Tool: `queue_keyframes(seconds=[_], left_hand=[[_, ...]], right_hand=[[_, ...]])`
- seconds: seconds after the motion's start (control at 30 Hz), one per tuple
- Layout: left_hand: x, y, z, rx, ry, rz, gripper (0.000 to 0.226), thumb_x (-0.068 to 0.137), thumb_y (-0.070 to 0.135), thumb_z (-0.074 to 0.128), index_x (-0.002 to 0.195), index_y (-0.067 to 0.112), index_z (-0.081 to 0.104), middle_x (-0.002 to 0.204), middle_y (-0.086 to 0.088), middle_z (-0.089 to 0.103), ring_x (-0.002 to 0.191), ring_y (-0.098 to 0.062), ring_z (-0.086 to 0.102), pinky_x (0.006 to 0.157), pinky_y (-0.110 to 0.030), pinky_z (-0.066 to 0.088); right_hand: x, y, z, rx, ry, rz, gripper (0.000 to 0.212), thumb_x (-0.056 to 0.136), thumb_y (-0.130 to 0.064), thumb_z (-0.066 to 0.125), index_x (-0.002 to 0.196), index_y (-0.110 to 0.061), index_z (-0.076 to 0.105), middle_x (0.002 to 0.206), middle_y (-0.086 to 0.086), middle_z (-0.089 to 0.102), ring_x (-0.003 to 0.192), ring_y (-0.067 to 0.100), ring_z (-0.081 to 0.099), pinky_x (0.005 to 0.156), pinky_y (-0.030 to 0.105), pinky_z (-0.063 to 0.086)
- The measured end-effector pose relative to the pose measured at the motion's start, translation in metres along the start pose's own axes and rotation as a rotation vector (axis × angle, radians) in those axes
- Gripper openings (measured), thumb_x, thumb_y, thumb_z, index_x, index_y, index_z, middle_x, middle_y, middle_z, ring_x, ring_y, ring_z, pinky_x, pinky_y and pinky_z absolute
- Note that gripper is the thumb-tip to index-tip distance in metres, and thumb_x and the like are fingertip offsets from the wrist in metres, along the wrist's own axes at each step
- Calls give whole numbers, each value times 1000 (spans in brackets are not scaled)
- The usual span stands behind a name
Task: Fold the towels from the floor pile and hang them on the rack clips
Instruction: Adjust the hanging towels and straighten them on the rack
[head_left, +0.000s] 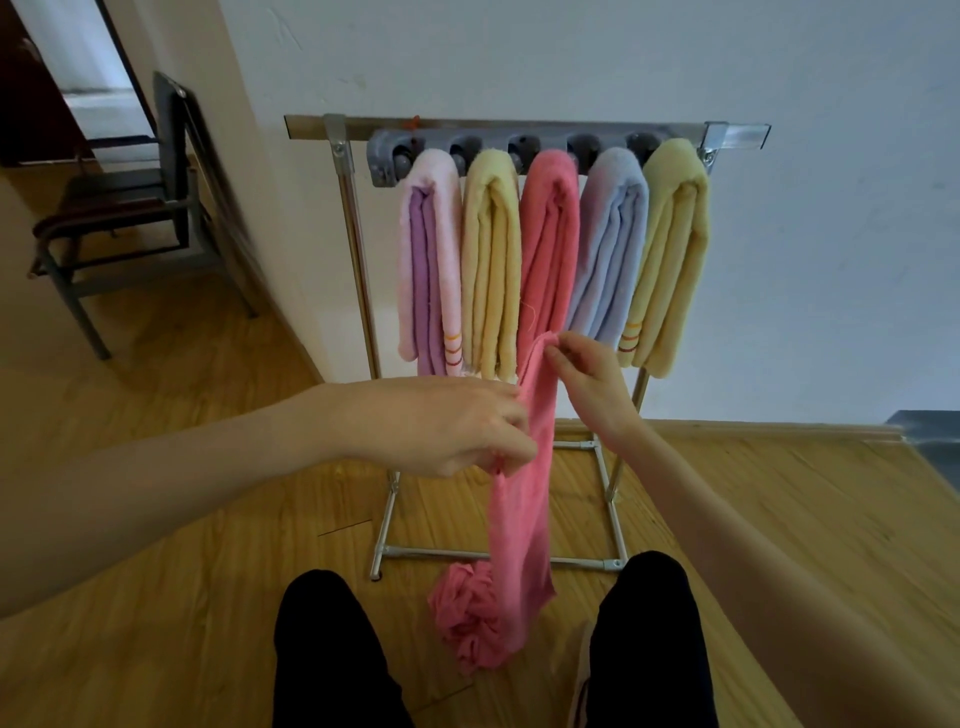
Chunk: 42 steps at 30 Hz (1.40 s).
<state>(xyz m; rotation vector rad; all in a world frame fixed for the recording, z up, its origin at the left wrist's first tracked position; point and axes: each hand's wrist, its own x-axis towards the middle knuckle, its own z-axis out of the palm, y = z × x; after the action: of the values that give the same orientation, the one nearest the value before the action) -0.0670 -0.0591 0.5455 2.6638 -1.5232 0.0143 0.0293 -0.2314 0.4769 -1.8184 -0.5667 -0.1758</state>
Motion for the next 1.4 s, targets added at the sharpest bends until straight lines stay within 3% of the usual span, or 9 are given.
queue_keyframes(seconds=[0.07, 0.13, 0.23, 0.3, 0.47, 0.57, 0.97, 1.17, 1.4], left_hand=[[3, -2, -4, -76, -34, -53, 8, 86, 1, 53, 85, 7, 58, 78, -3, 58, 76, -11, 46, 82, -33, 47], [3, -4, -11, -123, -70, -117, 8, 89, 4, 51, 87, 11, 55, 79, 5, 54, 73, -3, 44, 69, -14, 37], [1, -7, -17, -101, -40, -162, 17, 93, 9, 49, 85, 24, 46, 77, 16, 45, 70, 4, 45, 65, -10, 34], [0, -10, -16, -19, 54, -201, 13, 94, 14, 48, 88, 26, 50, 80, 16, 49, 71, 3, 46, 63, -10, 34], [-5, -17, -9, -14, 317, -330, 11, 95, 21, 49, 95, 26, 59, 83, 23, 58, 79, 8, 54, 67, -12, 40], [-6, -18, -3, -66, 414, -423, 8, 93, 26, 56, 96, 24, 63, 79, 37, 47, 81, 22, 49, 67, -7, 36], [-6, -13, 7, -101, 580, -585, 11, 90, 28, 61, 94, 18, 63, 78, 8, 64, 70, -2, 59, 62, -18, 49], [10, -15, 6, -47, 656, -600, 10, 87, 26, 67, 90, 17, 63, 74, 8, 64, 66, -3, 60, 61, -23, 53], [27, -19, -7, 38, 732, -547, 20, 86, 31, 67, 91, 12, 67, 79, 1, 69, 72, -9, 65, 69, -32, 57]], right_hand=[[-2, -2, -1, 5, -14, -4, 16, 95, -4, 50, 85, -8, 62, 64, -10, 48, 58, -5, 42, 59, 12, 35], [-4, -2, -2, -2, -38, -13, 15, 95, -5, 51, 89, -5, 65, 69, -5, 56, 66, -3, 48, 63, 17, 40], [-7, -5, -2, -15, -59, -49, 14, 93, -7, 56, 96, -3, 69, 87, 13, 66, 83, 26, 58, 77, 40, 47], [-11, -13, -2, -14, -88, -81, 14, 91, -7, 58, 97, -7, 71, 90, 14, 66, 85, 34, 58, 78, 44, 47], [-20, -35, 0, 111, -140, -106, 13, 89, -5, 62, 97, -8, 72, 84, 4, 71, 78, 23, 65, 72, 40, 53], [-23, -40, 1, 195, -165, -106, 13, 86, -3, 64, 98, -3, 71, 79, 0, 70, 70, 4, 62, 62, 15, 47], [-28, -43, 2, 234, -187, -112, 18, 84, 4, 65, 100, -1, 70, 84, 2, 71, 73, 4, 64, 63, 12, 47], [-25, -37, -1, 103, -106, -144, 26, 78, -2, 73, 103, -10, 71, 90, 5, 72, 79, 25, 64, 70, 39, 50], [-12, -39, -3, 140, 36, -86, 20, 85, 0, 64, 103, -7, 70, 93, 4, 71, 89, 21, 68, 79, 27, 56]])
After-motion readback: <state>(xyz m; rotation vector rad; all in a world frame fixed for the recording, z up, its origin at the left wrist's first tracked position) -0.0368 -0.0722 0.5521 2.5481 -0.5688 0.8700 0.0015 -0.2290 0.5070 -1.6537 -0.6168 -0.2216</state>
